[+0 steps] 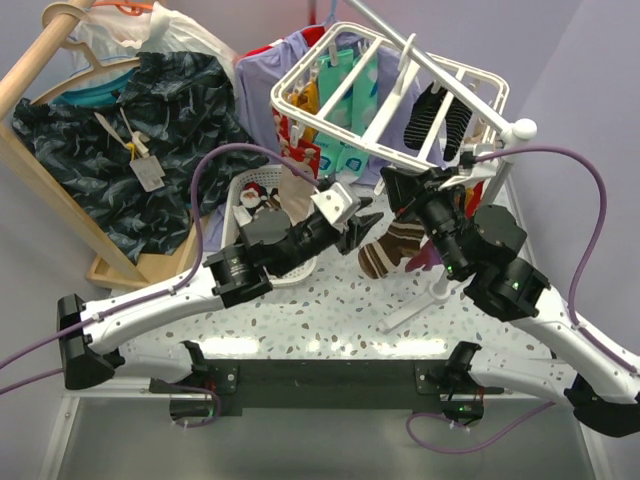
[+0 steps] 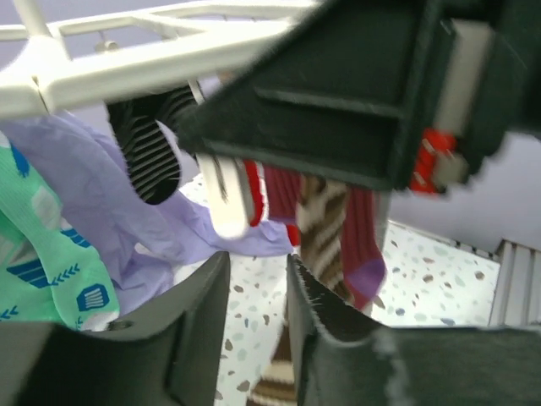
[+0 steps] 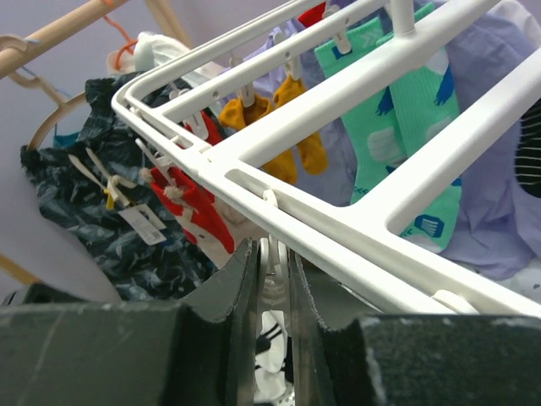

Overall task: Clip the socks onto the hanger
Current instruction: Open the clamp at the hanger.

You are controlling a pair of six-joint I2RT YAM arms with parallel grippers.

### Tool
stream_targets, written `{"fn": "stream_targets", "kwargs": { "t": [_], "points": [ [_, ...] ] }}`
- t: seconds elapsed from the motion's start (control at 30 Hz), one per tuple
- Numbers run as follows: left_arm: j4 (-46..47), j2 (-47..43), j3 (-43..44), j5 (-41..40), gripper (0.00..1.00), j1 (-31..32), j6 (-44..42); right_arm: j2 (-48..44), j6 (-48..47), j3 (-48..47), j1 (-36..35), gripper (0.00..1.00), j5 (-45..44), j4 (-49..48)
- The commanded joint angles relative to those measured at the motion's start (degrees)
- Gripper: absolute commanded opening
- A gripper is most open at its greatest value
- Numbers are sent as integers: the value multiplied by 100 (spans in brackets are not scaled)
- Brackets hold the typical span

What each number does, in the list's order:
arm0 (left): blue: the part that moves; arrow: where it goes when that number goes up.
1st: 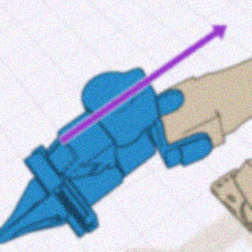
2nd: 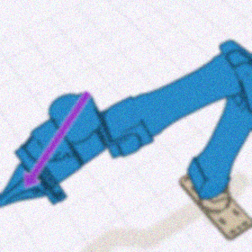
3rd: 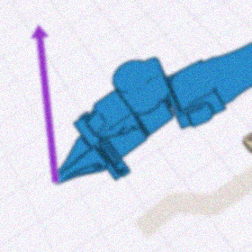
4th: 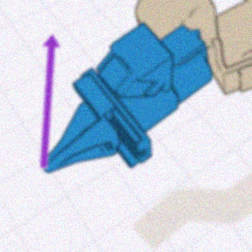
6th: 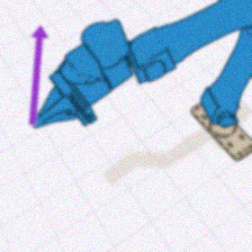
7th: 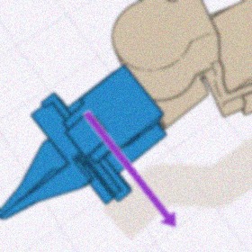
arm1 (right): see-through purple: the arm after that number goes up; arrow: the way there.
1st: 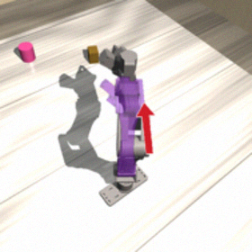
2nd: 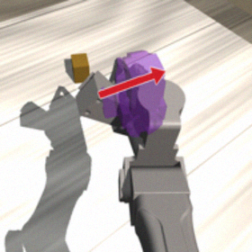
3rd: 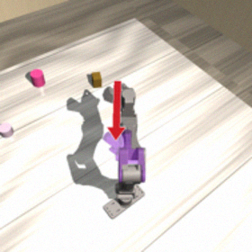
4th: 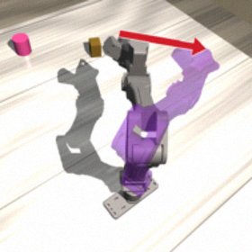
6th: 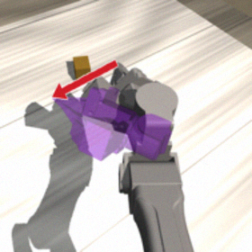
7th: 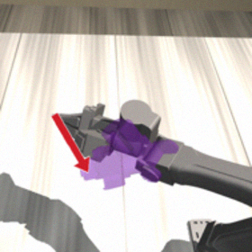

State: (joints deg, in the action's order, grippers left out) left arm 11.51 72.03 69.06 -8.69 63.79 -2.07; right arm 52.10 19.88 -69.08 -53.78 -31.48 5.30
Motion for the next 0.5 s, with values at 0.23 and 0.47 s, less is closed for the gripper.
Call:
{"fn": "stream_targets", "kwargs": {
  "t": [0.23,0.47],
  "points": [
    [-386,-1059,-1261,-466,64,90,847,-94,-2,70,87,2,-350,-354],
    [-1018,-1735,-2053,-582,77,-857,2051,46,-107,-79,96,3,-192,-161]
  ]
}}
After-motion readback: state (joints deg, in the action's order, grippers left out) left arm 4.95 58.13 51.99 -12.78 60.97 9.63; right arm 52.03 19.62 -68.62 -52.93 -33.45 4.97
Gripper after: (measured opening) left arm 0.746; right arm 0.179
